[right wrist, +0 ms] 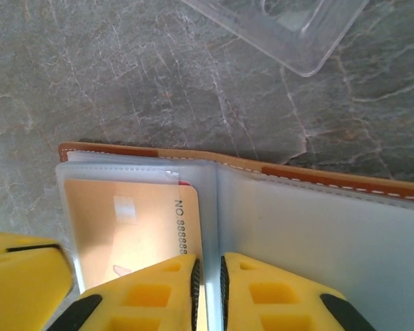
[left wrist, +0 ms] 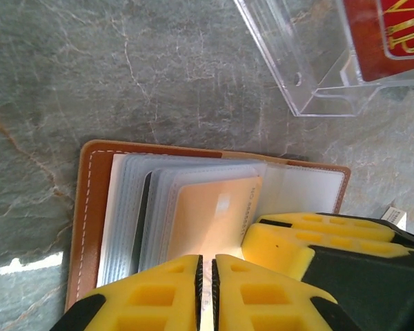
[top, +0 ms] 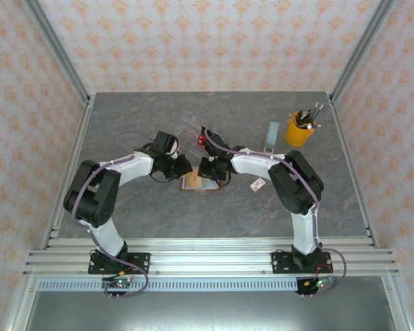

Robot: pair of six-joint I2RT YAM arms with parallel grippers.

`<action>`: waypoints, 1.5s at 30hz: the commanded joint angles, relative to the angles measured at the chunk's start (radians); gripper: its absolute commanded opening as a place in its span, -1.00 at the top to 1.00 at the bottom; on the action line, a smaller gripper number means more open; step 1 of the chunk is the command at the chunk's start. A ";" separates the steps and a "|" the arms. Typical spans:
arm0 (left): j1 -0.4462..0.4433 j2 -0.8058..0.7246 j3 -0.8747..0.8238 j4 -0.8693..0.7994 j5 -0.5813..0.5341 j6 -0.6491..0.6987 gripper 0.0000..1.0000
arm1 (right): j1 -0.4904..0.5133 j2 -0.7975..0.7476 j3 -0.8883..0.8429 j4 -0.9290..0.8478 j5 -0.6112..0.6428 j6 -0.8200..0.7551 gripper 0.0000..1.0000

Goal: Take the credit cards out of the card holder

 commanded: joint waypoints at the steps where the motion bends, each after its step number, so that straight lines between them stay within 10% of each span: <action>1: 0.001 0.022 0.017 -0.026 0.010 0.010 0.69 | -0.012 -0.018 -0.036 0.066 -0.030 0.028 0.64; 45: 0.005 0.000 -0.005 -0.093 -0.012 0.030 0.55 | -0.029 -0.022 -0.106 0.089 -0.143 -0.062 0.73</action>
